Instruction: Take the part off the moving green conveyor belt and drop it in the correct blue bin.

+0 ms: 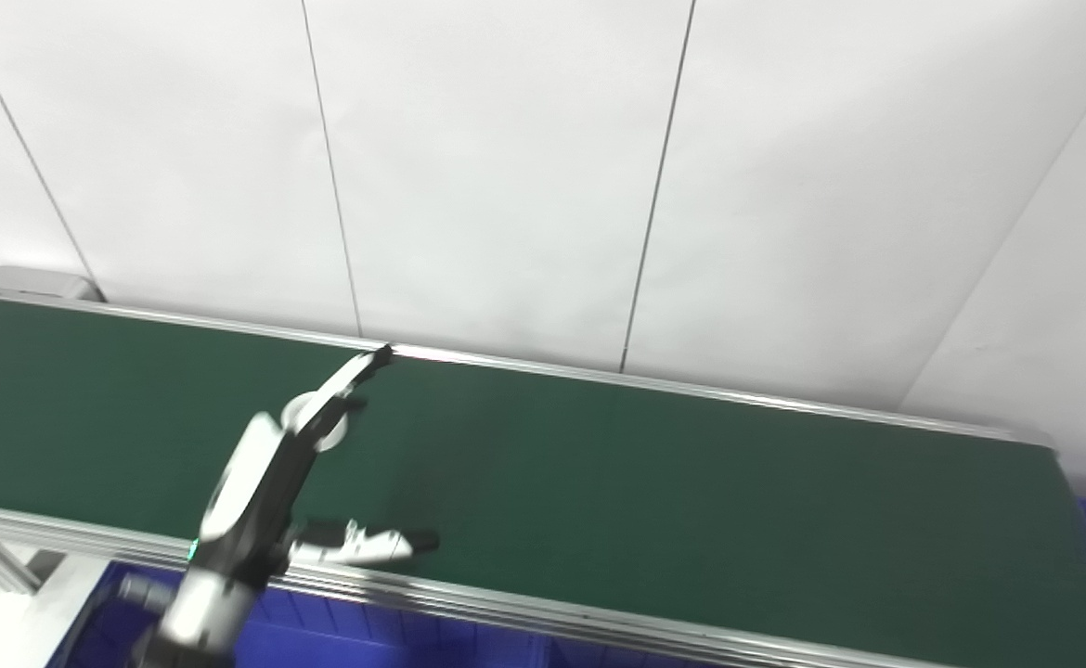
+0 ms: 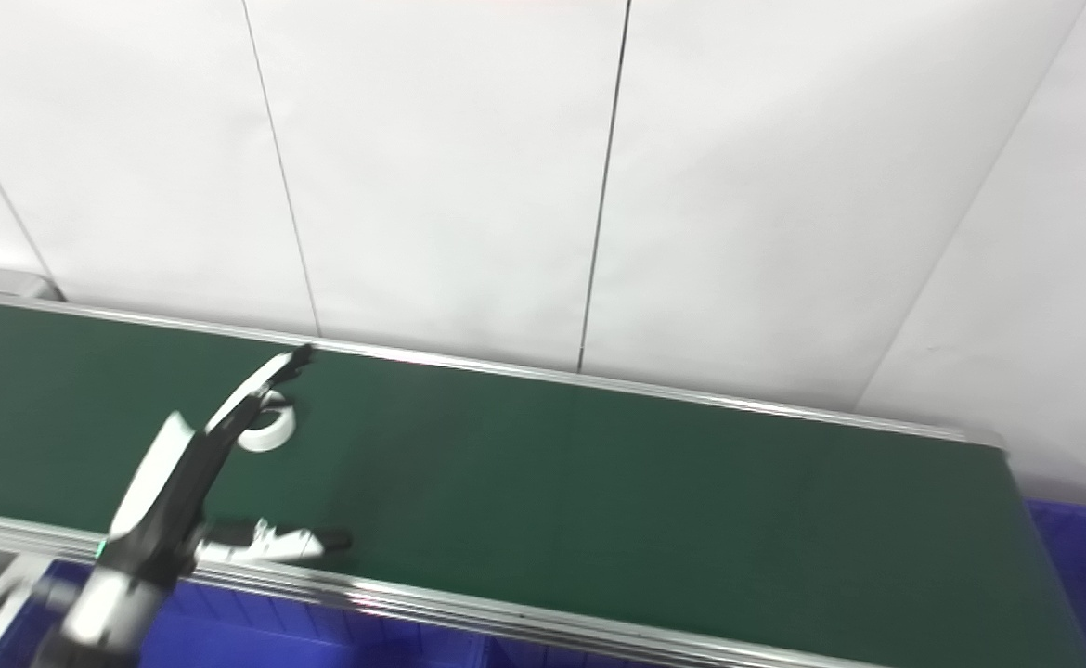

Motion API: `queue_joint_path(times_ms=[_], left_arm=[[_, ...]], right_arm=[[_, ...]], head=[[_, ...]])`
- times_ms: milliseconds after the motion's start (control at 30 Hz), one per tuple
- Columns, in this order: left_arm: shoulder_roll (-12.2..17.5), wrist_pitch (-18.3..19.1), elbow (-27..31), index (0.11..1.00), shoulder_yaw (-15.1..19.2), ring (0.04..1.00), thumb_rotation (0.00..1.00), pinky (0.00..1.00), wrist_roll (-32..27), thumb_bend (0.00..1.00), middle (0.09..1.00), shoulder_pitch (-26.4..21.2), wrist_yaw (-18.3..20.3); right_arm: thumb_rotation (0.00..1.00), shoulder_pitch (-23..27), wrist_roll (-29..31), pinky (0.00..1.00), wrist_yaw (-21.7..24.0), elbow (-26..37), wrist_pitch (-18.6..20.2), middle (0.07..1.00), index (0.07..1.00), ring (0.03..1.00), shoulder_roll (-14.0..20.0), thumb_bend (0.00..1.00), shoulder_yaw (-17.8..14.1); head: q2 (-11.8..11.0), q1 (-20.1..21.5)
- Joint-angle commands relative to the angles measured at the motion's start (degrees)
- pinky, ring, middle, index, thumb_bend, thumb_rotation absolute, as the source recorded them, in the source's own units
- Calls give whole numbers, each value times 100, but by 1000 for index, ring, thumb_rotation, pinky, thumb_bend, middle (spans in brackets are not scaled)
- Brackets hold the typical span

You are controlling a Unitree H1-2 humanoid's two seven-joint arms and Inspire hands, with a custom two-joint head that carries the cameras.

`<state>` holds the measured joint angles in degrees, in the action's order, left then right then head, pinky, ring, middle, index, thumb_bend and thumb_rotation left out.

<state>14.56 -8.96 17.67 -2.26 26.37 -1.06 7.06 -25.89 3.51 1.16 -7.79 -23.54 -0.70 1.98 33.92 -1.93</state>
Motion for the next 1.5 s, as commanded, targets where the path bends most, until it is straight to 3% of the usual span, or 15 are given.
queue_joint_path(times_ms=[0,267,533,767,1100,1267,1367,1467], left_arm=[[241,162,-32,876,-58,899,223,842,407,1000,920,-523,132],[857,415,-1077,827,-581,885,181,853,1445,1000,887,-1864,601],[1108,55,-2752,814,-1209,873,211,859,1885,1000,872,-2734,482],[1112,70,-3596,780,-1700,861,190,842,2104,1000,853,-3147,601],[1090,444,-4576,771,-2289,846,187,846,2424,1000,830,-3629,1021],[1119,533,-4860,756,-2517,818,135,788,2633,1000,811,-3731,905],[1115,585,-4988,724,-2662,758,76,712,2856,1000,769,-3729,554],[1083,598,-5196,635,-2791,672,15,610,2910,876,698,-3752,278]], right_arm=[[1000,24,13,1000,71,185,-335,1000,1000,1000,-60,758,-3],[1000,52,-147,1000,28,167,-333,1000,1000,1000,-83,769,11],[1000,52,-258,1000,-12,244,-316,1000,1000,1000,-158,784,74],[1000,-6,-398,993,-92,355,-300,1000,1000,1000,-221,808,136],[1000,-117,-480,984,-137,516,-308,1000,1000,993,-246,797,241],[1000,-196,-401,988,-122,626,-279,1000,1000,995,-247,798,291],[1000,-241,-342,976,-111,687,-249,1000,1000,987,-248,798,302],[1000,-275,-326,969,-106,748,-207,1000,1000,982,-239,799,315]], head=[[5,-8],[41,13],[102,112],[185,238],[335,326],[386,346],[421,336],[447,337]])
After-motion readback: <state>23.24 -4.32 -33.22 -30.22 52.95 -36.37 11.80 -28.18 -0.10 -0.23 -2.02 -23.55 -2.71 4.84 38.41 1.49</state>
